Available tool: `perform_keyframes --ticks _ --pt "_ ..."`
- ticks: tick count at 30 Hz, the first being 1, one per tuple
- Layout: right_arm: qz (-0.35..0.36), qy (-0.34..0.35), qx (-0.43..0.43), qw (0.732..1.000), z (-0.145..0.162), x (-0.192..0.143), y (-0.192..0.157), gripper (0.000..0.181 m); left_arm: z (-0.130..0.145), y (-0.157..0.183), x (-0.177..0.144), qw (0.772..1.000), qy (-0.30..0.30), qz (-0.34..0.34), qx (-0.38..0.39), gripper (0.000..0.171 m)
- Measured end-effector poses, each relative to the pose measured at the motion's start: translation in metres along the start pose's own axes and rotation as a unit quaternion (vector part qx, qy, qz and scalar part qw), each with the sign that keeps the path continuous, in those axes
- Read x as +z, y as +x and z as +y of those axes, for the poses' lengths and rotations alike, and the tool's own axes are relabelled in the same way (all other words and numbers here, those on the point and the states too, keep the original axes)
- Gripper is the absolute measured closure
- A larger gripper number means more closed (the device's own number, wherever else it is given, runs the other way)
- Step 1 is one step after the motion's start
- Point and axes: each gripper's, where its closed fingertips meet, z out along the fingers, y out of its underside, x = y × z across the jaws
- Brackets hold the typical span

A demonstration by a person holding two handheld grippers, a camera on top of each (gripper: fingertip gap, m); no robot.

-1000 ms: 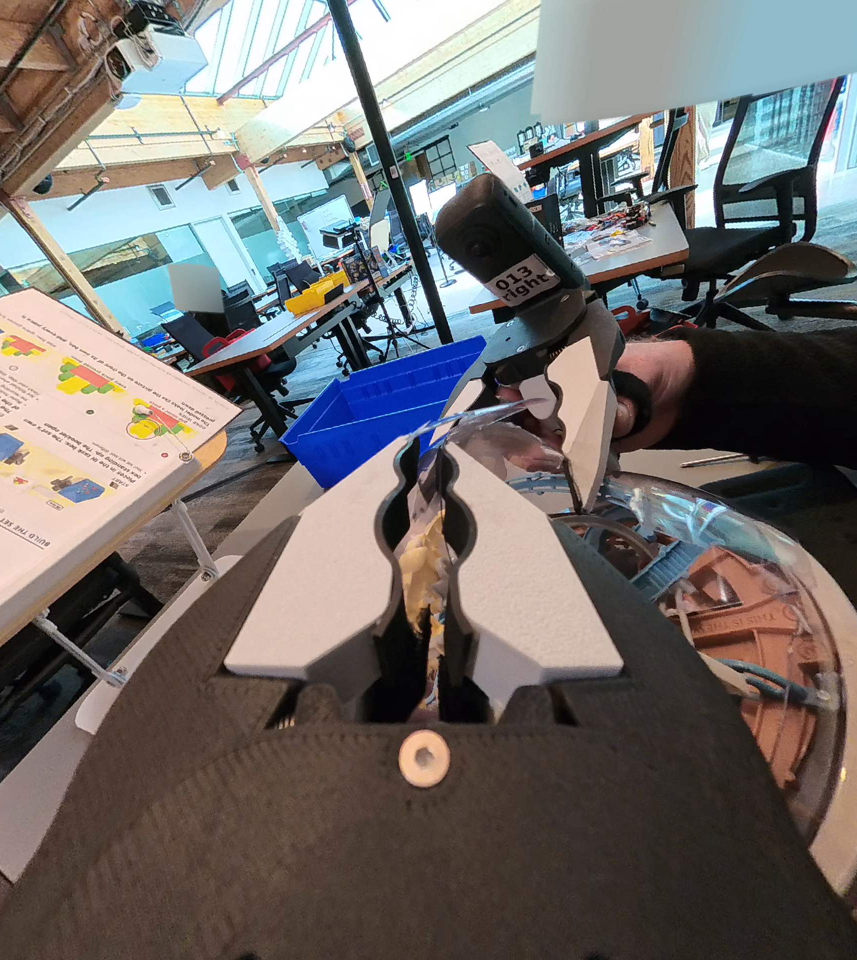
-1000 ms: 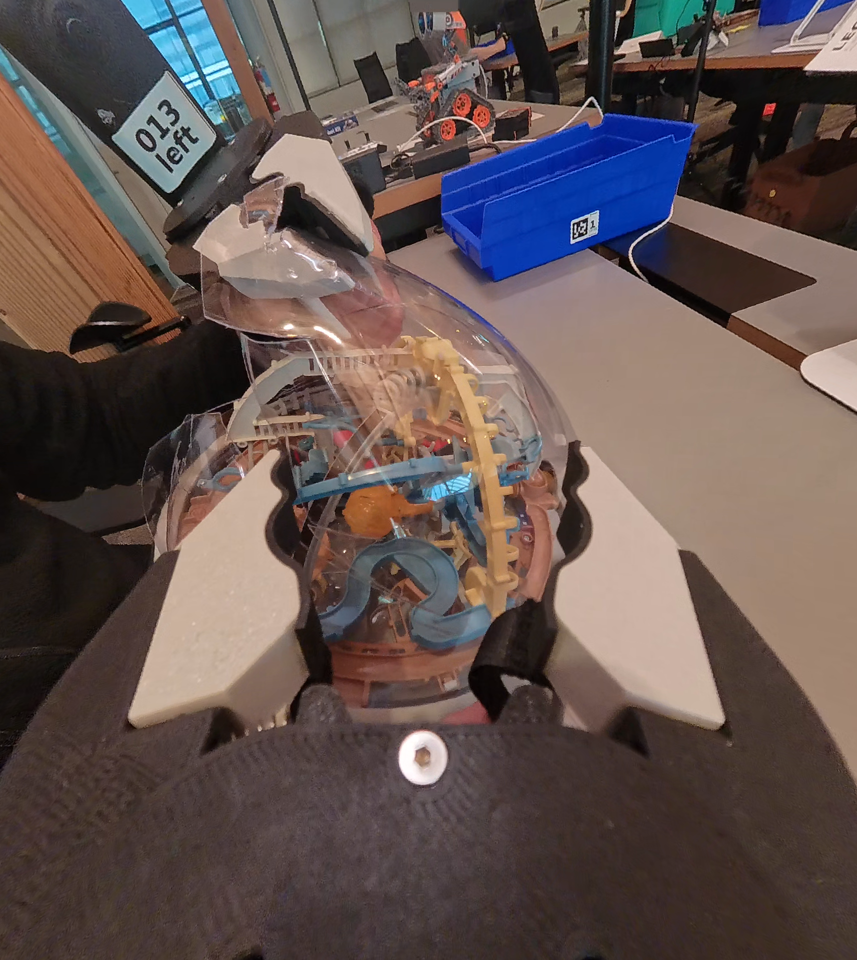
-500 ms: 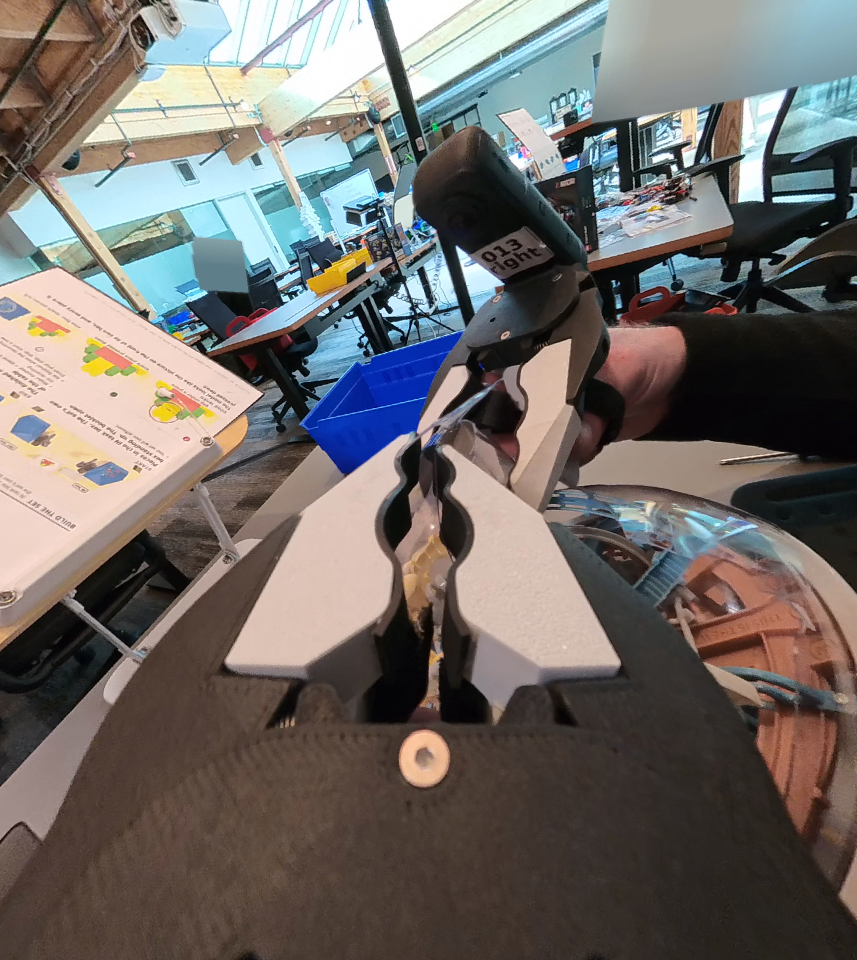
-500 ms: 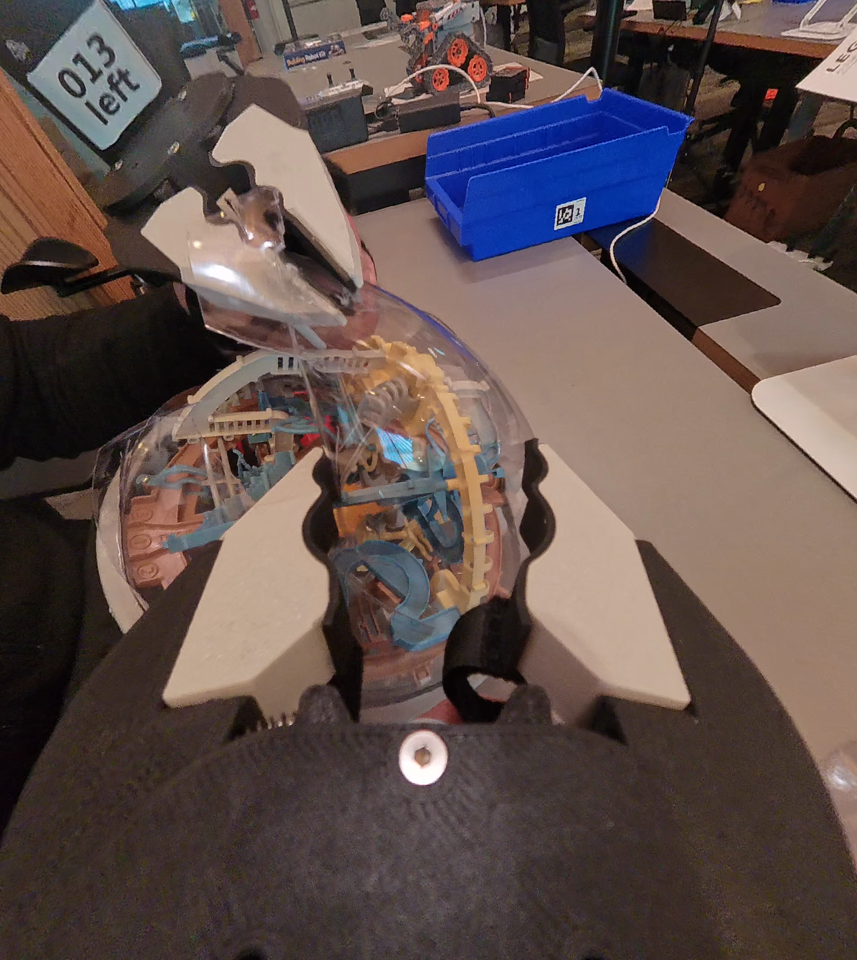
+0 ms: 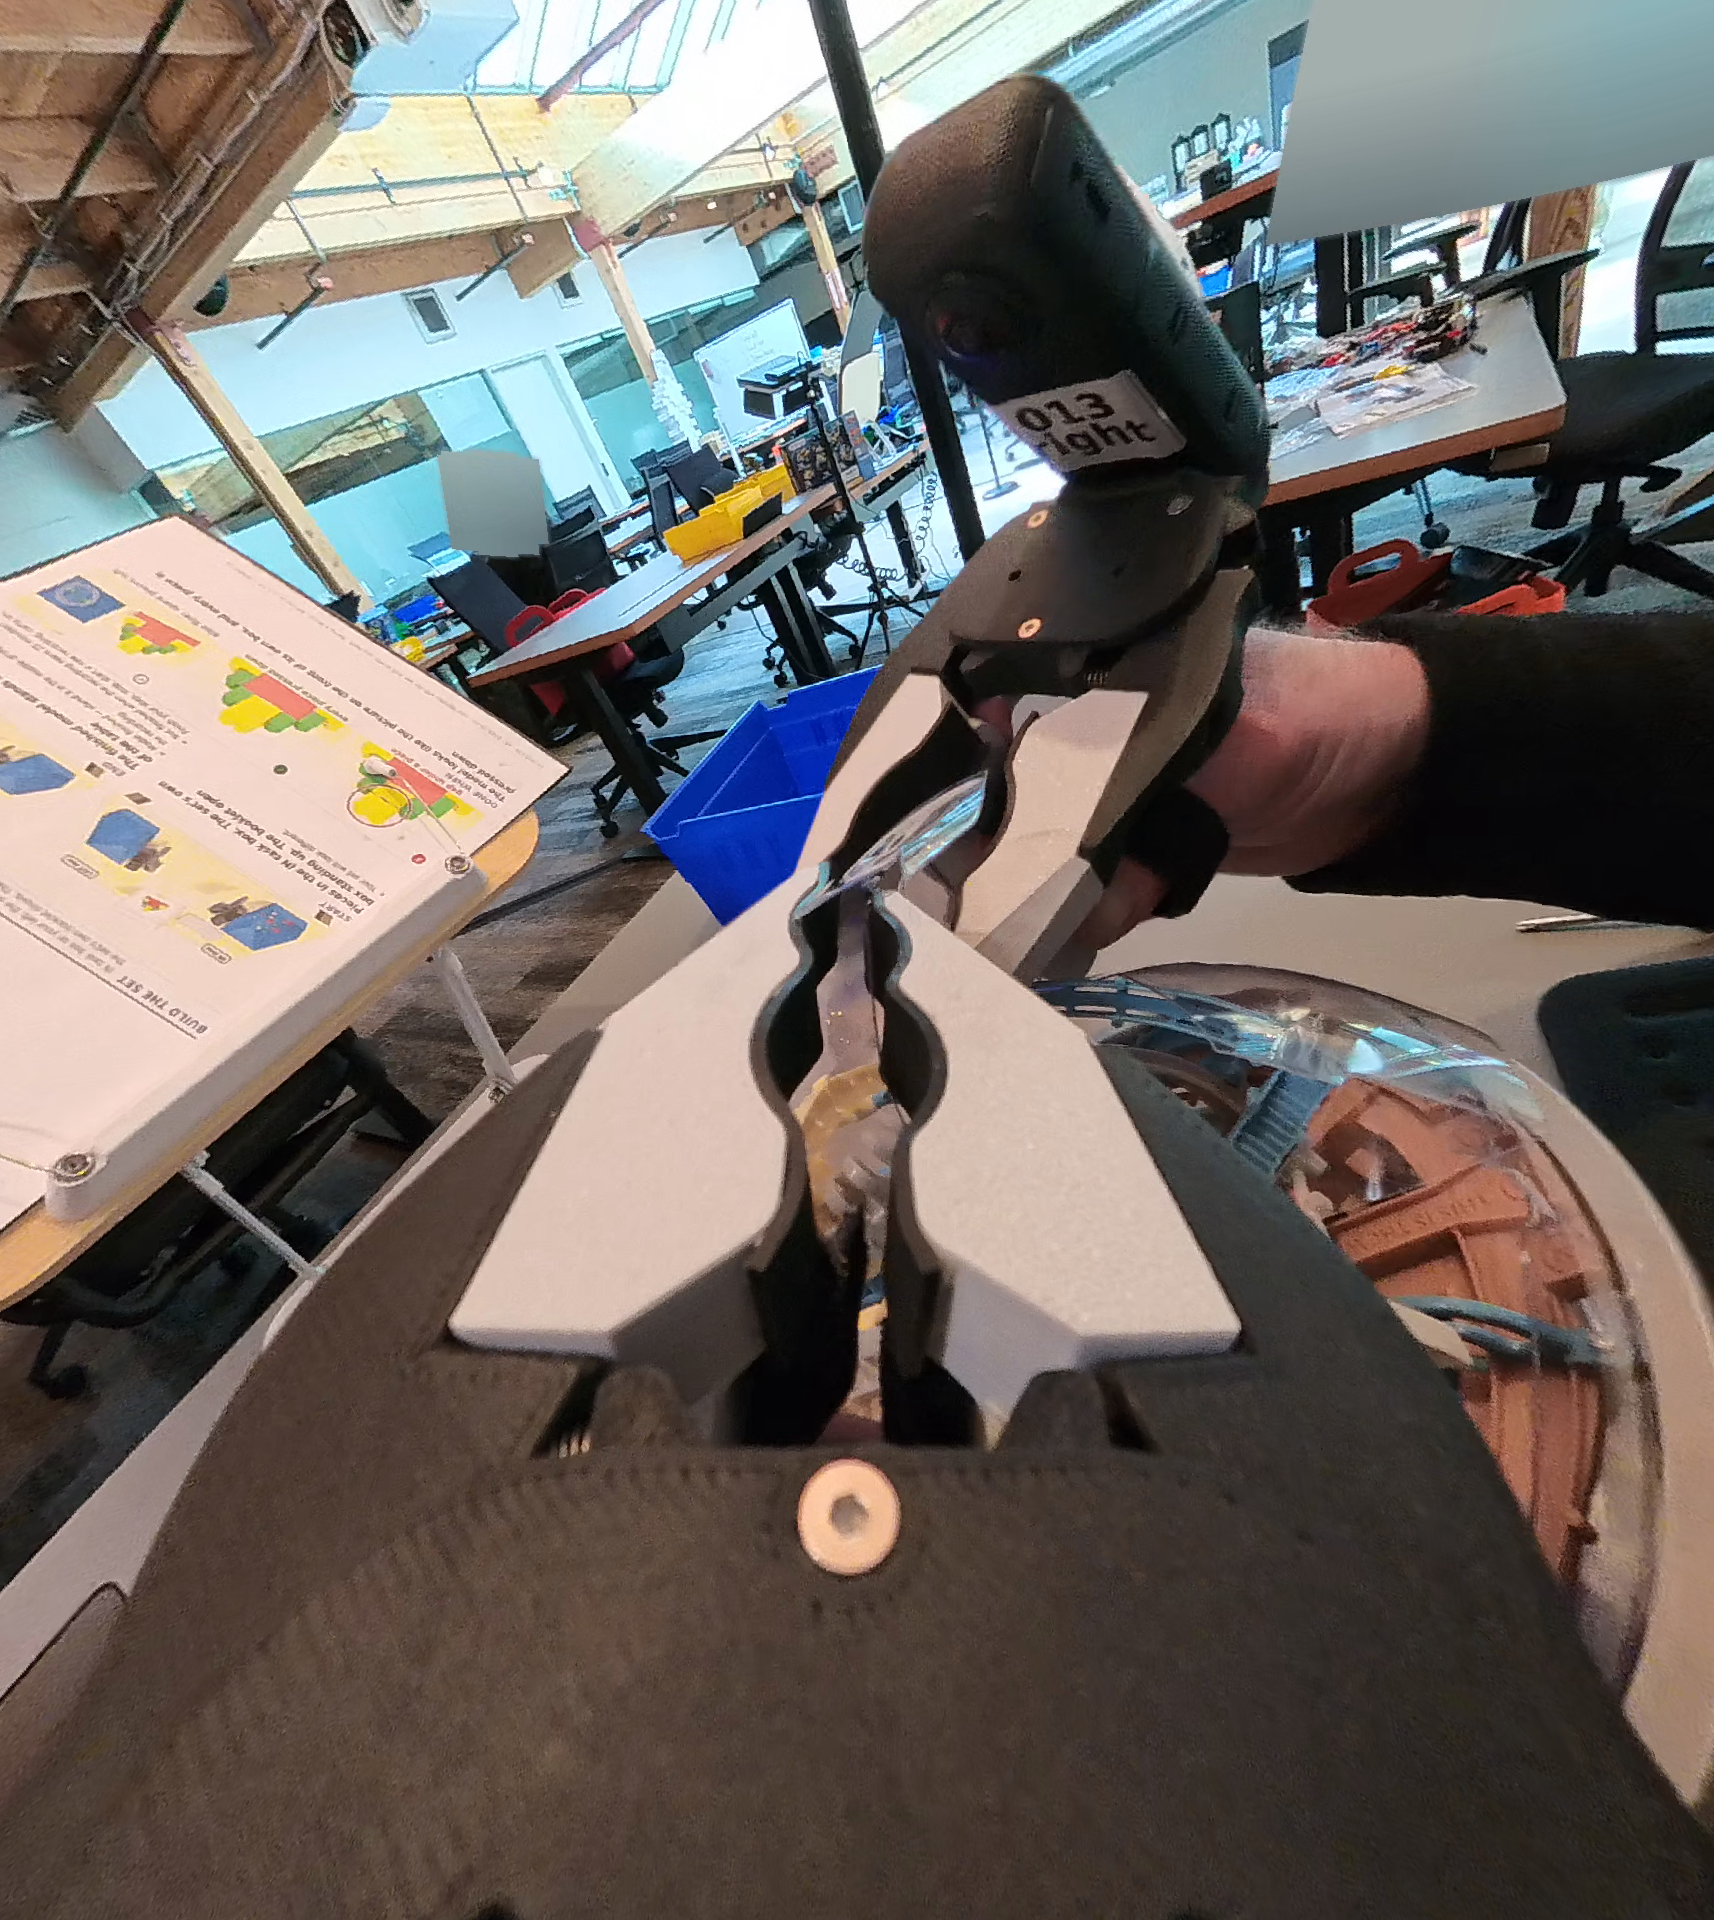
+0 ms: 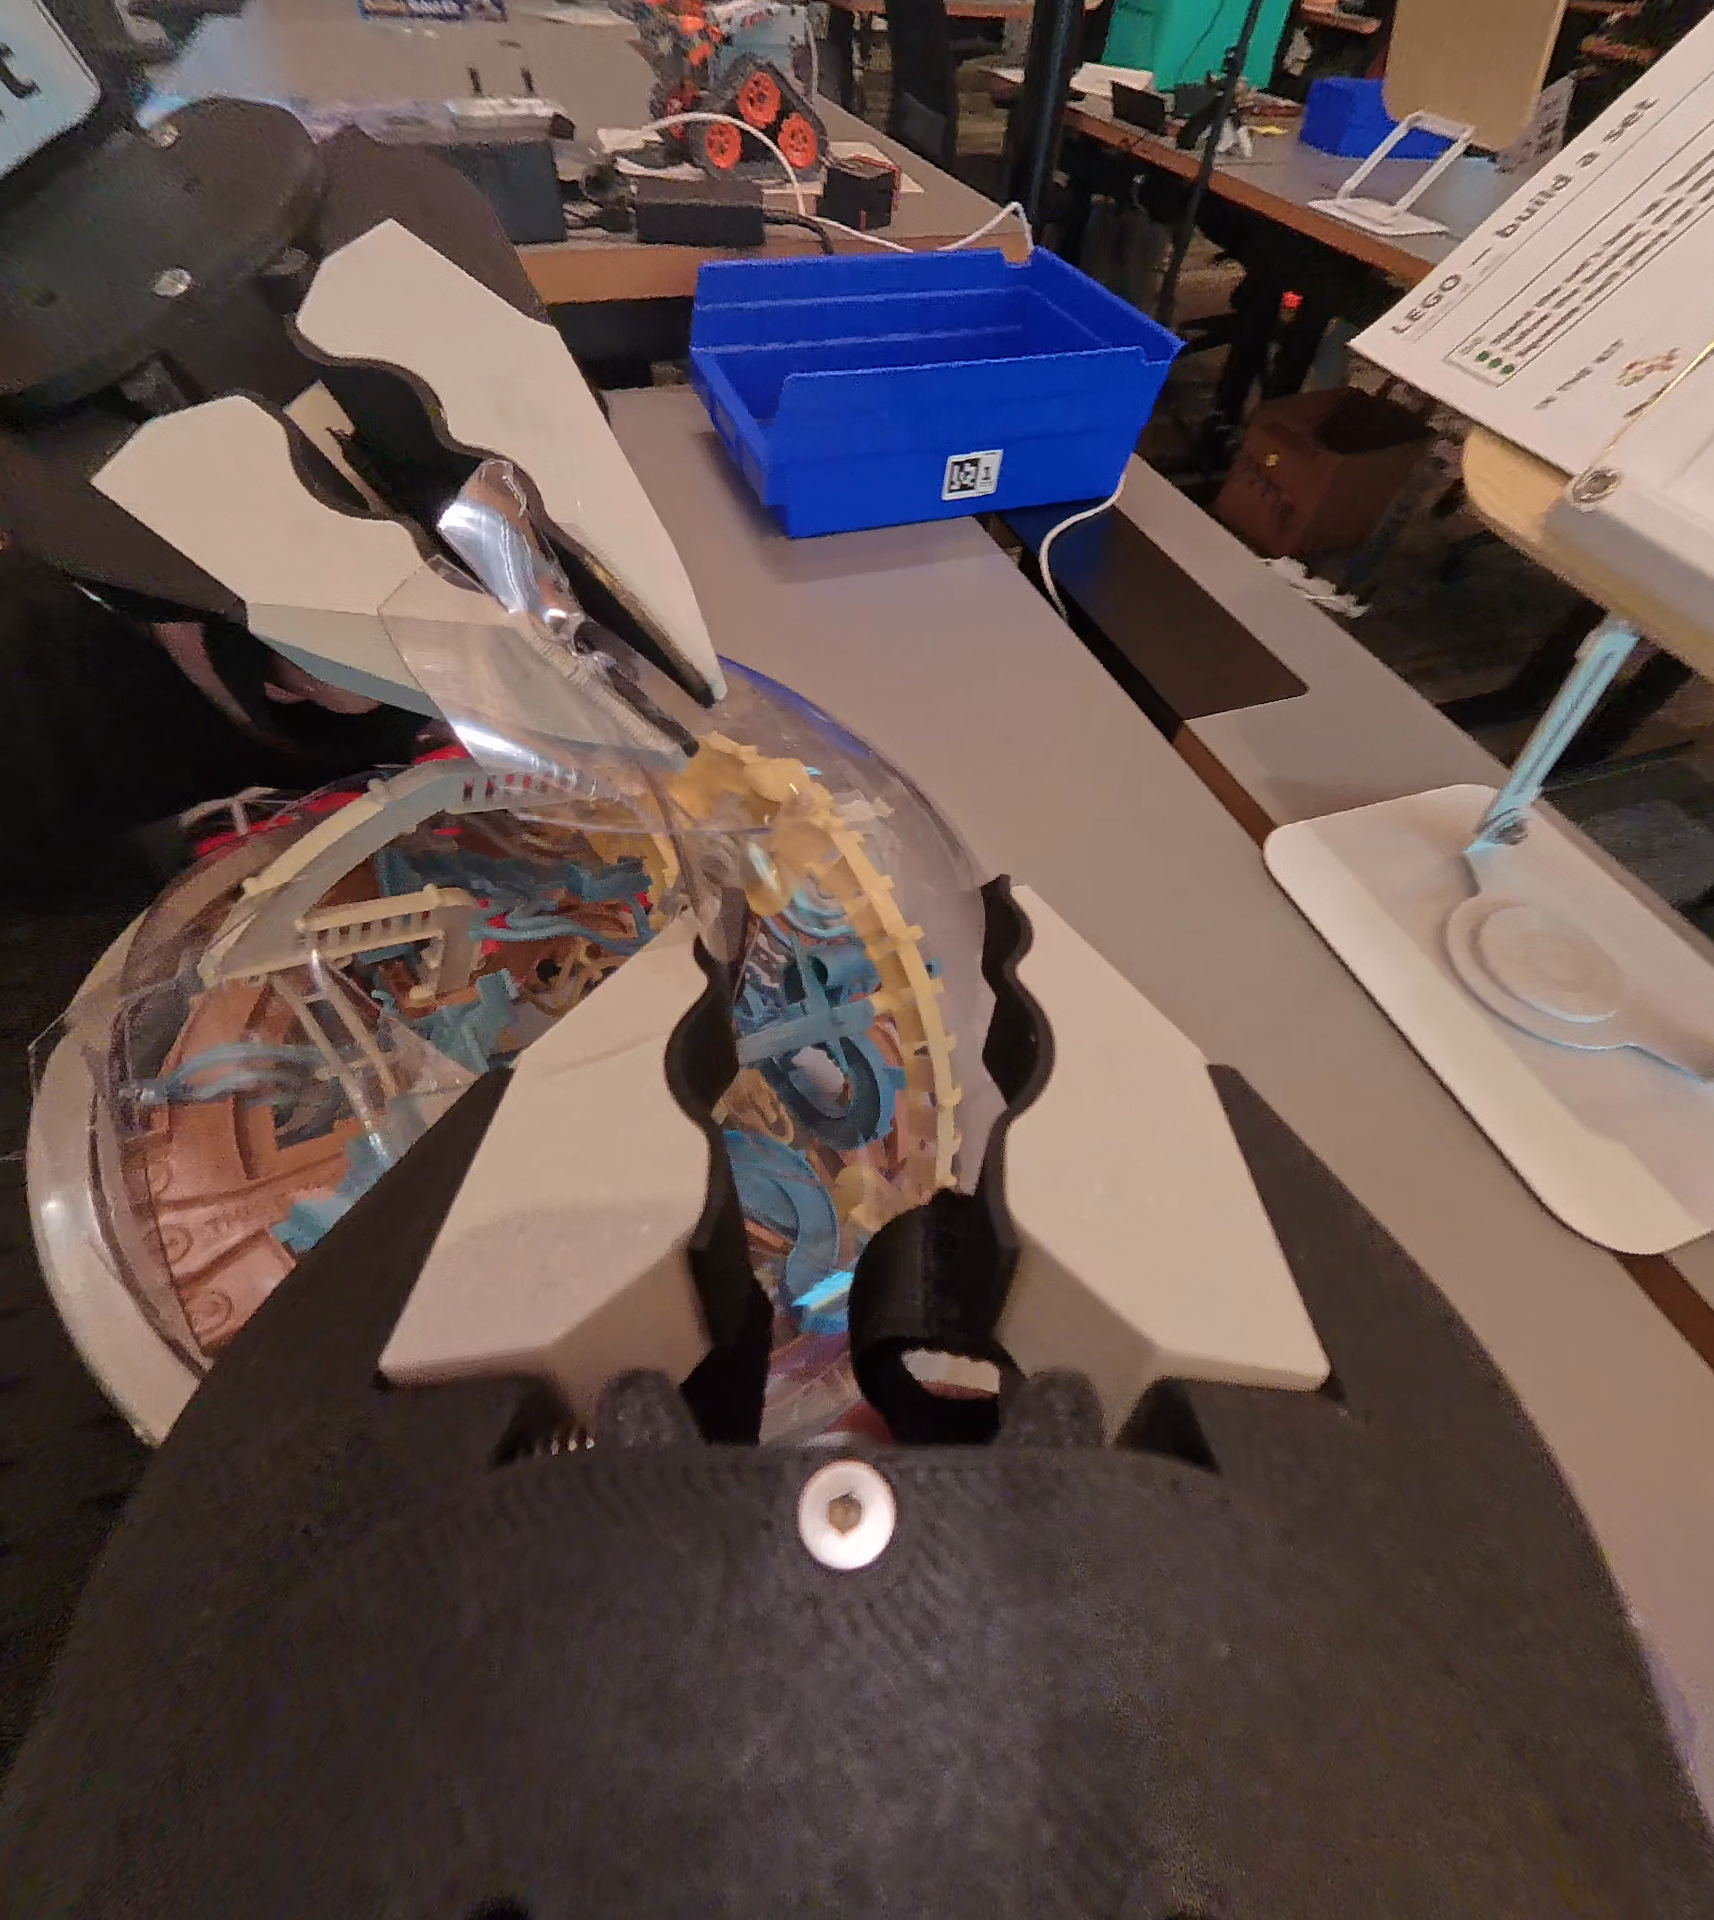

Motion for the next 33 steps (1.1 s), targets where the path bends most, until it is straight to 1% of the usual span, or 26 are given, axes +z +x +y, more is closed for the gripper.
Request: perform_keyframes --ticks 4,10,12,15,18,19,21,24,25,26,28,29,30,31,32,33 --pt "0.028 -0.005 -0.02 0.999 -0.002 0.003 0.006 0.144 0.002 -0.005 0.002 1.0 -0.006 -0.015 0.002 0.171" --pt "0.131 -0.031 -0.101 0.986 -0.008 -0.001 0.026 0.158 0.001 -0.005 0.01 1.0 -0.006 -0.025 0.013 0.17" --pt "0.138 -0.034 -0.108 0.984 -0.01 0.0 0.028 0.16 -0.001 -0.008 0.011 0.999 -0.007 -0.027 0.023 0.171" --pt "0.149 -0.04 -0.121 0.981 -0.012 -0.002 0.03 0.16 -0.003 -0.01 0.011 1.0 -0.001 -0.02 0.018 0.171" --pt "0.156 -0.049 -0.127 0.978 -0.012 -0.005 0.036 0.161 -0.002 -0.014 0.016 0.999 -0.018 -0.022 0.021 0.169" --pt "0.159 -0.051 -0.129 0.978 -0.013 -0.007 0.037 0.161 -0.002 -0.015 0.017 0.999 -0.026 -0.026 0.018 0.164" --pt "0.173 -0.06 -0.138 0.973 -0.013 -0.012 0.042 0.162 -0.004 -0.02 0.013 0.998 -0.045 -0.049 0.018 0.14" --pt "0.182 -0.055 -0.125 0.974 -0.011 -0.022 0.049 0.164 -0.021 -0.023 -0.008 0.996 -0.046 -0.076 0.019 0.119" --pt "0.186 -0.051 -0.12 0.974 -0.011 -0.024 0.051 0.164 -0.029 -0.018 -0.015 0.995 -0.052 -0.078 0.029 0.118" --pt "0.192 -0.052 -0.117 0.973 -0.009 -0.026 0.053 0.164 -0.035 -0.007 -0.018 0.995 -0.062 -0.069 0.04 0.121" --pt "0.208 -0.06 -0.121 0.969 -0.006 -0.027 0.057 0.164 -0.045 0.029 -0.015 0.996 -0.082 -0.018 0.036 0.128" --pt "0.216 -0.063 -0.124 0.966 -0.006 -0.027 0.058 0.164 -0.046 0.045 -0.012 0.995 -0.094 -0.004 0.039 0.129" --pt "0.222 -0.067 -0.126 0.965 -0.006 -0.027 0.058 0.164 -0.042 0.058 -0.007 0.993 -0.113 0.005 0.047 0.128" --pt "0.228 -0.069 -0.126 0.963 -0.006 -0.026 0.058 0.164 -0.029 0.064 -0.001 0.987 -0.15 0.004 0.05 0.121" --pt "0.233 -0.068 -0.126 0.962 -0.007 -0.026 0.058 0.164 -0.013 0.063 0.004 0.981 -0.189 -0.007 0.05 0.106" --pt "0.236 -0.066 -0.124 0.962 -0.008 -0.026 0.057 0.164 0.0 0.062 0.01 0.977 -0.208 -0.011 0.037 0.1"
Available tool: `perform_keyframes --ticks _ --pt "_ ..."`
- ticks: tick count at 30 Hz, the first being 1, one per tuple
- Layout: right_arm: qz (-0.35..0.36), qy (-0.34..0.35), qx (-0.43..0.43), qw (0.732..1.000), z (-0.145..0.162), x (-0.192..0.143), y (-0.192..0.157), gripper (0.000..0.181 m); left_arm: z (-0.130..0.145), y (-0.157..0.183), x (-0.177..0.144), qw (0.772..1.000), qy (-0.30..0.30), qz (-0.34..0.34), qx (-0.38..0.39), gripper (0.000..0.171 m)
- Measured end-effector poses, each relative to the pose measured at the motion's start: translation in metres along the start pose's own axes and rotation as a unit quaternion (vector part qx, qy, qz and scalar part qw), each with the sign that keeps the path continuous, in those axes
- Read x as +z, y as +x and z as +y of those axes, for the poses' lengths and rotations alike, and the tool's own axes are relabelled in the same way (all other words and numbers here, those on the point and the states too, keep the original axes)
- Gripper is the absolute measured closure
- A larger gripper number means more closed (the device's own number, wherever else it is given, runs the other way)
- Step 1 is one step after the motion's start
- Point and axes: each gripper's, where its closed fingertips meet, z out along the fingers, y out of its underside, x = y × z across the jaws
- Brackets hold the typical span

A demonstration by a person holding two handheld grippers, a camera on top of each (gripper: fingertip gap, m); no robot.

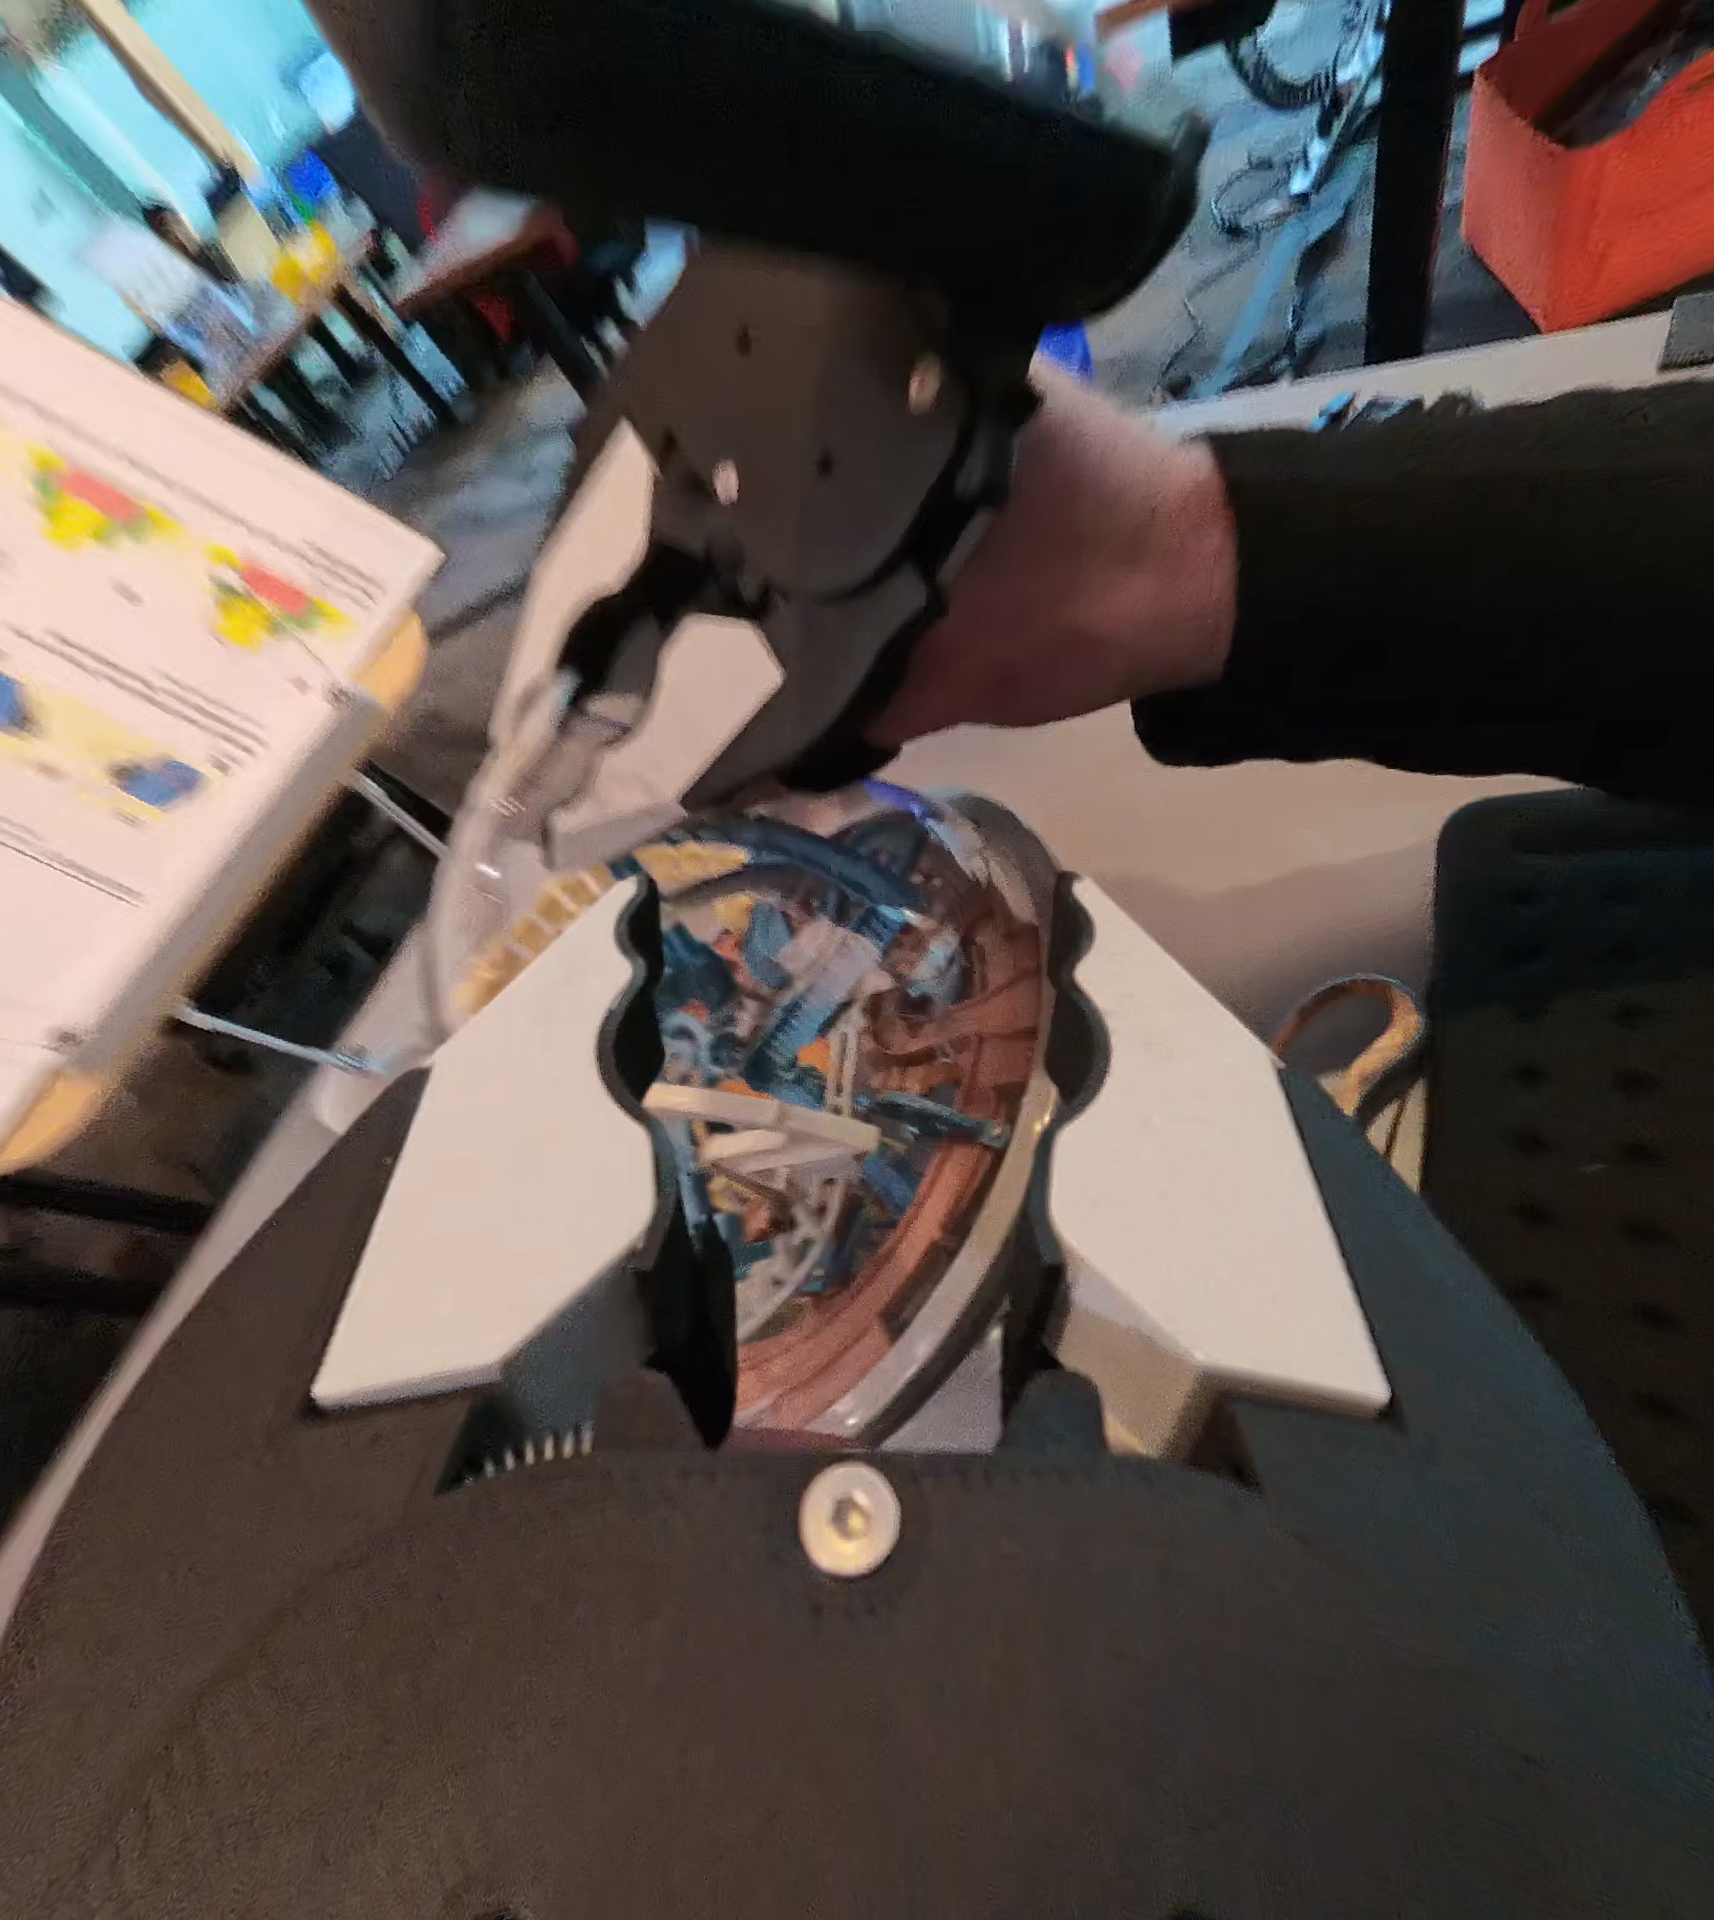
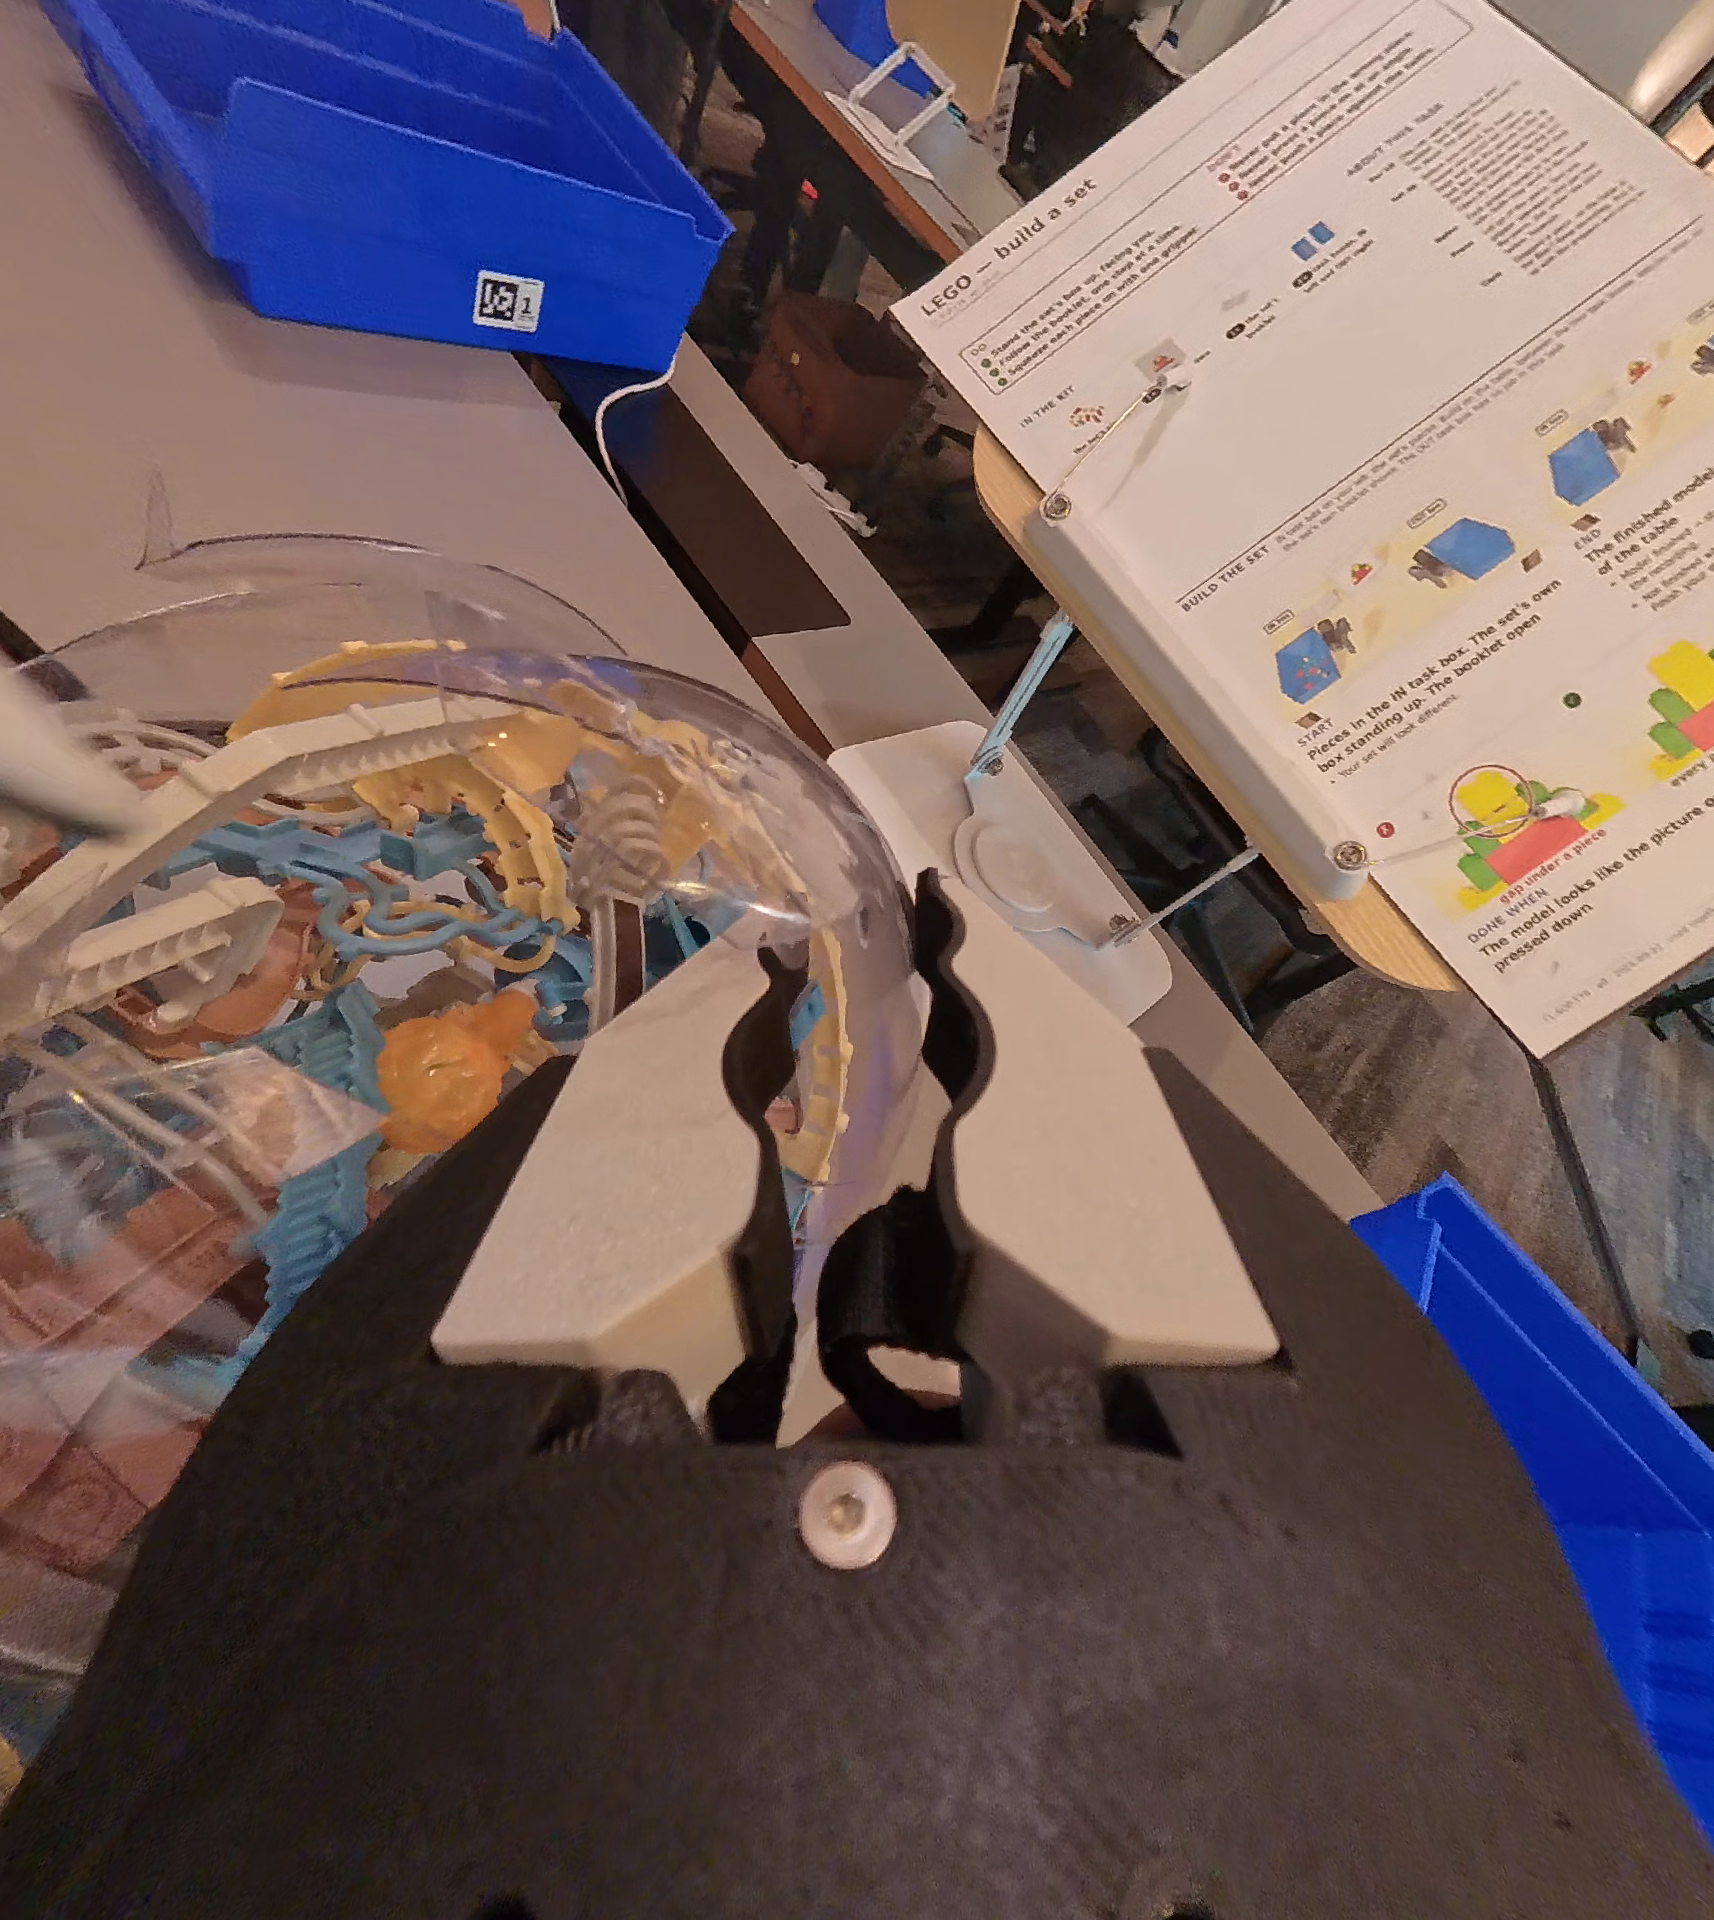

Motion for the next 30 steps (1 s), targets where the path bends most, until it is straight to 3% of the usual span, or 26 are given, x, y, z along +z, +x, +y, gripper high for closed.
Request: perform_keyframes --ticks 2,3,5,13,30 --pt "0.006 0.004 0.007 1.0 -0.003 -0.002 -0.001 0.164 0.024 0.015 0.02 0.996 -0.055 0.046 -0.045 0.099" --pt "0.013 0.0 0.006 1.0 -0.002 -0.003 -0.001 0.165 0.024 0.008 0.024 0.998 -0.045 0.016 -0.042 0.107" --pt "0.029 -0.01 0.004 1.0 0.004 -0.002 0.001 0.164 0.035 0.018 0.031 0.994 -0.073 0.045 -0.062 0.12" --pt "0.018 0.008 -0.002 1.0 -0.002 -0.001 -0.006 0.17 0.019 0.041 0.047 0.995 0.006 0.065 -0.082 0.168" --pt "-0.11 0.018 0.089 0.99 -0.009 0.005 -0.007 0.177 0.006 0.04 0.068 0.999 0.03 0.017 -0.034 0.171"
